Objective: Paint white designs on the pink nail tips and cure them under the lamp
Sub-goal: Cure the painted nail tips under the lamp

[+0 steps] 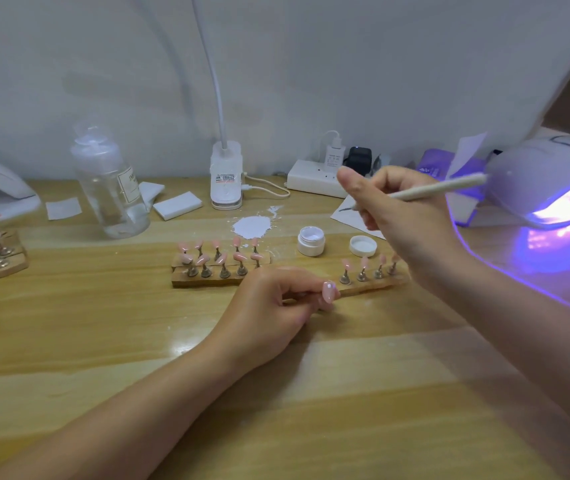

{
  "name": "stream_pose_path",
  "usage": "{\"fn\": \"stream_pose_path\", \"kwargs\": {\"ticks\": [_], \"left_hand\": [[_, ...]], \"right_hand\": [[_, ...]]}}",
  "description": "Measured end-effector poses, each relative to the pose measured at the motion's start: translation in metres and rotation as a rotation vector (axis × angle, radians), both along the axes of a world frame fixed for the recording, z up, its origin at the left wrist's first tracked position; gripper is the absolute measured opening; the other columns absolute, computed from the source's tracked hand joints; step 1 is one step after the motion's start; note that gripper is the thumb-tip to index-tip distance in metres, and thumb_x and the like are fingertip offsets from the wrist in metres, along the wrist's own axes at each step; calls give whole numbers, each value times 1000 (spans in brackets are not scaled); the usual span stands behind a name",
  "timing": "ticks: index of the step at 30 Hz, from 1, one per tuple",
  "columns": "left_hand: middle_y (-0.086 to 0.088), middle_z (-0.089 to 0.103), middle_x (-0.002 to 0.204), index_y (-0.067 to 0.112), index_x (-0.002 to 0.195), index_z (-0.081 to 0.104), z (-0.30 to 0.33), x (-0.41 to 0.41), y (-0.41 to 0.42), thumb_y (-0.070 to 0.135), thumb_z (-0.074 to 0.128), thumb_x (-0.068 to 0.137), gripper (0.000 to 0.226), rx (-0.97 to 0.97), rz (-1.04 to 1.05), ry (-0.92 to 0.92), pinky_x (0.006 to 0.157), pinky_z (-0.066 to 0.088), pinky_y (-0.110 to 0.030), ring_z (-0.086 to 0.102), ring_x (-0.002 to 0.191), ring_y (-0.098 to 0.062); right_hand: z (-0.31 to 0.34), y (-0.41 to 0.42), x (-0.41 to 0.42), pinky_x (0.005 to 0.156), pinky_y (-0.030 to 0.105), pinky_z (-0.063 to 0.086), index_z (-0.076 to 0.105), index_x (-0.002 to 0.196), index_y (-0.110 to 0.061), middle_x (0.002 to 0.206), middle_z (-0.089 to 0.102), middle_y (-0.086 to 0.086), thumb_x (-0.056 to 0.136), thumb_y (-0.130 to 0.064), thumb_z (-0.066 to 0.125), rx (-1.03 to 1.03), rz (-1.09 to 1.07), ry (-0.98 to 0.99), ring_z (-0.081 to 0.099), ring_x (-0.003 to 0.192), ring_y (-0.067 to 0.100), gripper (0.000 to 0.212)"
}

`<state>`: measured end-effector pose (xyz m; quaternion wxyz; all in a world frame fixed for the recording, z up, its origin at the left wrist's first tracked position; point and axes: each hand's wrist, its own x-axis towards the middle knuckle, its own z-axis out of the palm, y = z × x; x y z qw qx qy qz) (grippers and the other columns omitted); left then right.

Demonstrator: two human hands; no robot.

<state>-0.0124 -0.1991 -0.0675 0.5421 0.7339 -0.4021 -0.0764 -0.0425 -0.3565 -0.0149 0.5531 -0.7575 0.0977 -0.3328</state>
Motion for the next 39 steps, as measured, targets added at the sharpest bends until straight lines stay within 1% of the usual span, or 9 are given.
{"fn": "stream_pose_path", "kwargs": {"ticks": [4, 7, 10, 13, 20, 23, 31, 34, 39], "left_hand": [[3, 70, 74, 4, 80, 73, -2, 0, -1, -9, 60, 82, 20, -5, -1, 43, 63, 44, -8, 61, 68, 6], [2, 70, 75, 4, 79, 73, -2, 0, -1, -9, 60, 82, 18, -18, -2, 63, 62, 44, -8, 62, 68, 5], [5, 69, 74, 3, 79, 73, -2, 0, -1, -6, 61, 83, 15, -26, -1, 68, 62, 45, -9, 62, 68, 5], [6, 68, 71, 3, 82, 73, -2, -1, -2, -2, 63, 83, 12, -40, 9, 94, 60, 49, -13, 61, 66, 4], [7, 68, 70, 1, 84, 73, -2, 0, -2, -2, 62, 84, 12, -39, 9, 105, 56, 49, -13, 61, 66, 5], [9, 68, 69, 6, 82, 73, -2, 0, -2, 0, 62, 84, 13, -43, 16, 109, 56, 49, -13, 61, 66, 5], [8, 68, 70, 5, 83, 73, -2, -1, -2, 1, 62, 84, 11, -44, 24, 117, 56, 51, -14, 62, 66, 5], [5, 69, 72, 7, 81, 72, -2, -1, -2, 2, 62, 85, 12, -40, 27, 131, 57, 51, -14, 62, 66, 5], [7, 69, 72, 6, 83, 73, -2, 0, -3, 0, 63, 84, 12, -40, 28, 117, 60, 47, -9, 63, 68, 4]], "right_hand": [[1, -5, 26, 46, 10, 40, 48, 55, -17, 36, 51, -10, 77, -38, 71, -166, 2, 116, 46, 38, -3, 39], [-5, -8, 43, 56, 22, 45, 46, 50, -19, 36, 53, -10, 74, -40, 73, -265, -19, 242, 50, 40, -2, 41], [-11, -8, 56, 61, 28, 45, 44, 47, -19, 37, 50, -7, 72, -35, 75, -277, -42, 301, 51, 45, 7, 42], [-16, -8, 64, 60, 30, 42, 42, 45, -19, 45, 48, -5, 72, -25, 71, -297, -72, 330, 49, 54, 13, 40], [-22, -7, 69, 61, 31, 42, 43, 49, -16, 50, 46, -2, 70, -15, 67, -375, -71, 419, 46, 57, 14, 31], [-23, -9, 68, 58, 29, 39, 42, 48, -17, 49, 45, -2, 70, -15, 67, -360, -78, 414, 44, 54, 12, 33], [-20, -6, 65, 60, 32, 40, 42, 47, -17, 48, 44, -3, 69, -14, 65, -361, -64, 361, 45, 57, 14, 32], [-14, -4, 57, 61, 30, 43, 43, 46, -16, 47, 46, -4, 73, -14, 65, -215, -84, 210, 51, 59, 15, 36], [-9, 4, 25, 48, 17, 42, 47, 55, -17, 42, 52, -6, 83, -31, 66, 54, -46, 14, 48, 42, 3, 36]]}}
